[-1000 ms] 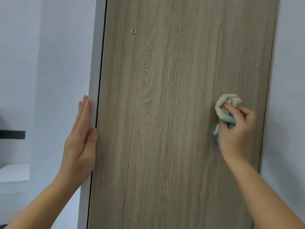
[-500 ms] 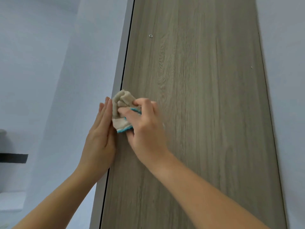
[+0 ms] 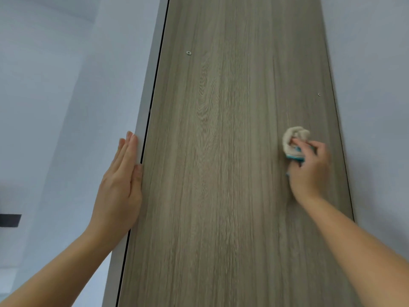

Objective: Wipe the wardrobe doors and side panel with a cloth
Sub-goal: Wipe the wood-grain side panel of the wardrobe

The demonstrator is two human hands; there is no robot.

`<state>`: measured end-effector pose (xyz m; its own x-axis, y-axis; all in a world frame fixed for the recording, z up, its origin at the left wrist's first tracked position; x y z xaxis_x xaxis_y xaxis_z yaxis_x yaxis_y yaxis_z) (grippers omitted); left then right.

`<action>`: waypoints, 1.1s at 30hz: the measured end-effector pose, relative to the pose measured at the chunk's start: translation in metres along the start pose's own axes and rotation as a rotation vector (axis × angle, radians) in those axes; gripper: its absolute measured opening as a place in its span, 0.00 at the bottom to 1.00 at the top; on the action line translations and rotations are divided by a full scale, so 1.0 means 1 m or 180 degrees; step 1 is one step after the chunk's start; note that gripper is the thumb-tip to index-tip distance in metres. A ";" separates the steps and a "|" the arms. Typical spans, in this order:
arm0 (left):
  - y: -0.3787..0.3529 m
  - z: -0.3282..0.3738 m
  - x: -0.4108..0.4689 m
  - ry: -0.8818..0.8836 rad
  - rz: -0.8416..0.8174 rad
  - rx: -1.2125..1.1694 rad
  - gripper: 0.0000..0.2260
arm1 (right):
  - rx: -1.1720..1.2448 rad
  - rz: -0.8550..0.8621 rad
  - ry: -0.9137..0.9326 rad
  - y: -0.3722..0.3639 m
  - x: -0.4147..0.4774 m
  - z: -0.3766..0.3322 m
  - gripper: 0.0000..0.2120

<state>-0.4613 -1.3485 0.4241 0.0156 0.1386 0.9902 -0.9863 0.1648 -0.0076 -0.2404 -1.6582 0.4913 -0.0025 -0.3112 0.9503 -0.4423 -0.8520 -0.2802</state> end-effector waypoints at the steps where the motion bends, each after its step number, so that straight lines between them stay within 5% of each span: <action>1: 0.000 0.000 0.000 0.0005 0.0003 -0.0005 0.24 | -0.0065 0.0071 -0.0149 0.007 0.003 0.015 0.24; 8: 0.000 -0.001 -0.001 0.0045 0.0029 0.0007 0.23 | -0.0601 0.0243 -0.0519 0.027 0.008 0.065 0.29; 16: 0.000 -0.001 -0.001 0.0118 0.0008 -0.0079 0.24 | -0.0864 0.0474 -0.1002 0.051 -0.014 0.113 0.21; 25: 0.000 0.000 -0.002 0.0130 -0.0010 -0.0189 0.24 | -0.0012 0.0392 -0.0372 0.013 -0.040 0.019 0.25; 33: 0.000 -0.002 -0.001 0.0162 -0.0058 -0.0414 0.24 | 0.0489 -0.0315 0.0691 -0.040 -0.098 -0.127 0.23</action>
<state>-0.4610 -1.3471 0.4228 0.0447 0.1832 0.9821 -0.9562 0.2924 -0.0110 -0.3364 -1.5402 0.4269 -0.1656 -0.1400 0.9762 -0.3087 -0.9328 -0.1862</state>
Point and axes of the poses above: each hand's wrist, its own x-axis towards the middle knuckle, its own y-axis out of the back of the hand, z = x × y, the point moved 6 cm from there along x, towards the middle knuckle, and after that the axes turned 9 degrees about x, right-handed, at the moved point
